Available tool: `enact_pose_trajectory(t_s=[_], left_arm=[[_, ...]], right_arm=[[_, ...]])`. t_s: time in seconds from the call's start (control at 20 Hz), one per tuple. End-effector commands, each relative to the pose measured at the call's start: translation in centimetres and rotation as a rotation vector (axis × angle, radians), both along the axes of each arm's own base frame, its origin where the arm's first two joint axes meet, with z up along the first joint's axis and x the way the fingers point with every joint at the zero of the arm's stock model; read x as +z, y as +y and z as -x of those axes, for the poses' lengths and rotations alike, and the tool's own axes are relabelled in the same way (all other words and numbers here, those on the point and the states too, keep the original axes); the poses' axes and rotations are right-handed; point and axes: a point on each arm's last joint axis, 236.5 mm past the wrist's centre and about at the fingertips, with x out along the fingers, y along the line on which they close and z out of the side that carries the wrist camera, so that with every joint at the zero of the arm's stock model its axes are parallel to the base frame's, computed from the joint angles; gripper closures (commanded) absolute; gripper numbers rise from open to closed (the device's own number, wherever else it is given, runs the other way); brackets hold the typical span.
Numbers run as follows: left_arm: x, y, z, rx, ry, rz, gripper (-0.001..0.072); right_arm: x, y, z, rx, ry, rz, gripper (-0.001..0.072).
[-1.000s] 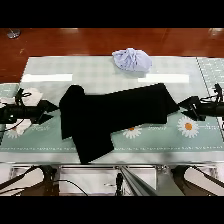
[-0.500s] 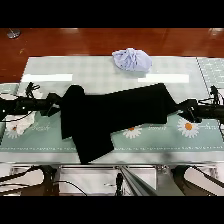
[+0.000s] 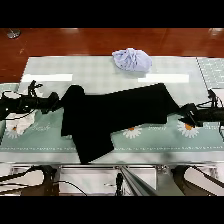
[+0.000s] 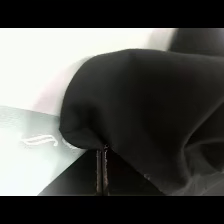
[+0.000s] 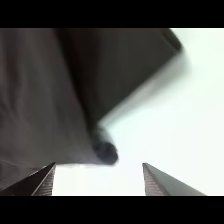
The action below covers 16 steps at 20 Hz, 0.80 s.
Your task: Fold the shirts.
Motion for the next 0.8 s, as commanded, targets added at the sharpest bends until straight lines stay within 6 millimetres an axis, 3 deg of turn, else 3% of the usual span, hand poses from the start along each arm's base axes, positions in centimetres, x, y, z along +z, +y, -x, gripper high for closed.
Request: enact_pose_trajectory(t_s=[0.0,0.25,0.55,0.6,0.65,0.7,0.75], left_arm=[[0.1,-0.1,0.0,-0.006,-0.001,0.002,0.0683],[0.1,-0.2,0.1,-0.010,0.002,0.006,0.0683],[0.1,-0.3,0.2,-0.012,0.004,0.008,0.0682],[0.1,-0.3,0.2,-0.012,0.004,0.008,0.0682],[0.1,-0.3,0.2,-0.012,0.004,0.007,0.0683],[0.1,-0.2,0.1,-0.010,0.002,0.006,0.0682],[0.3,-0.3,0.1,-0.014,0.000,0.008,0.0683]], right_arm=[[-1.7,1.3,2.0,0.050,0.089,0.021,0.0093],[-3.1,5.1,1.1,0.142,0.093,0.050,0.0093],[-4.1,7.0,-1.4,0.087,0.058,0.021,0.0111],[-4.0,7.0,-1.6,0.080,0.053,0.019,0.0180],[-4.0,7.0,-1.7,0.079,0.051,0.016,0.0340],[-3.9,7.1,-1.6,0.102,0.036,0.018,0.0635],[-3.8,7.3,-1.6,0.126,0.022,0.015,0.0685]])
